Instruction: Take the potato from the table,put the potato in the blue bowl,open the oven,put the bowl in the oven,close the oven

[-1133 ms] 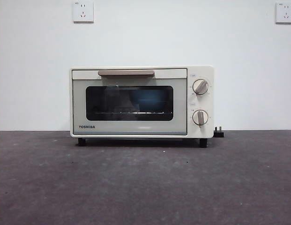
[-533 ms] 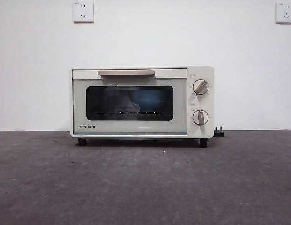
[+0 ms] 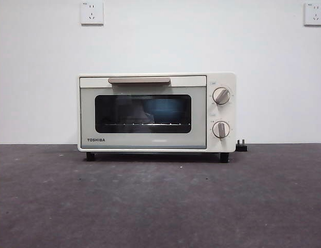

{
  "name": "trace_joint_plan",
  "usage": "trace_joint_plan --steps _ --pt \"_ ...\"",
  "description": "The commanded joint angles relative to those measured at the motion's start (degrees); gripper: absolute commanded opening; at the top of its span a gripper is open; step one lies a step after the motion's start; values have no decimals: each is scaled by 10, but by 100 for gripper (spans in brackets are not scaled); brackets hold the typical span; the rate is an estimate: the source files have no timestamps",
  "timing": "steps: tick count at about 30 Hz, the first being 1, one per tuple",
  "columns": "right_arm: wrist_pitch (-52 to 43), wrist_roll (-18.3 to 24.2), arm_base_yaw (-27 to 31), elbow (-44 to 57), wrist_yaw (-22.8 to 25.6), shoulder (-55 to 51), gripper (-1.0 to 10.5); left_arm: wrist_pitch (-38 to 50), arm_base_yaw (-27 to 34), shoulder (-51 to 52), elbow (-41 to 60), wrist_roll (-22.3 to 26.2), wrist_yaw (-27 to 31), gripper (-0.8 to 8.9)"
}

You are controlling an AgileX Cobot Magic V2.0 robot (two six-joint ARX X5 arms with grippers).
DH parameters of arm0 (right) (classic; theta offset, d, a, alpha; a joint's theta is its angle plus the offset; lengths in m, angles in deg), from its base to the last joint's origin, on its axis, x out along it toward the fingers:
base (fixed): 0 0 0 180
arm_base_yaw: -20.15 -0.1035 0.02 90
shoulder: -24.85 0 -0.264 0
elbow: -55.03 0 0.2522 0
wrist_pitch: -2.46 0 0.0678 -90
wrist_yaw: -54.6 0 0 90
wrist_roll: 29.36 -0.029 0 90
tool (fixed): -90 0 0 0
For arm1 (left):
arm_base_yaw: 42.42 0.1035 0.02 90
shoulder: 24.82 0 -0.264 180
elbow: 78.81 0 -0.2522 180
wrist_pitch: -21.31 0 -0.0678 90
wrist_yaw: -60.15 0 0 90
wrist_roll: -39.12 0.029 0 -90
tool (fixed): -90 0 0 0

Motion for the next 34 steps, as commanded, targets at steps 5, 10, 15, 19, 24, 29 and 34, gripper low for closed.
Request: trace_joint_plan --steps 5,10,15,19,24,29,34 --pt "-384 -40 114 340 -146 -138 1 4 1 -7 6 8 1 -4" --pt "-503 -50 136 500 -158 -222 1 4 1 -7 6 8 1 -4" --pt "-586 -54 147 628 -143 -283 1 4 1 -7 6 8 1 -4" --pt "-621 -99 147 690 -116 -297 1 4 1 -8 6 8 1 -4" --pt "-637 -117 147 732 -100 -307 1 4 1 -9 6 8 1 -4" --pt "-588 -116 147 737 -88 -307 1 4 1 -9 6 8 1 -4" --pt "-552 -105 147 737 -69 -307 1 4 1 -9 6 8 1 -4"
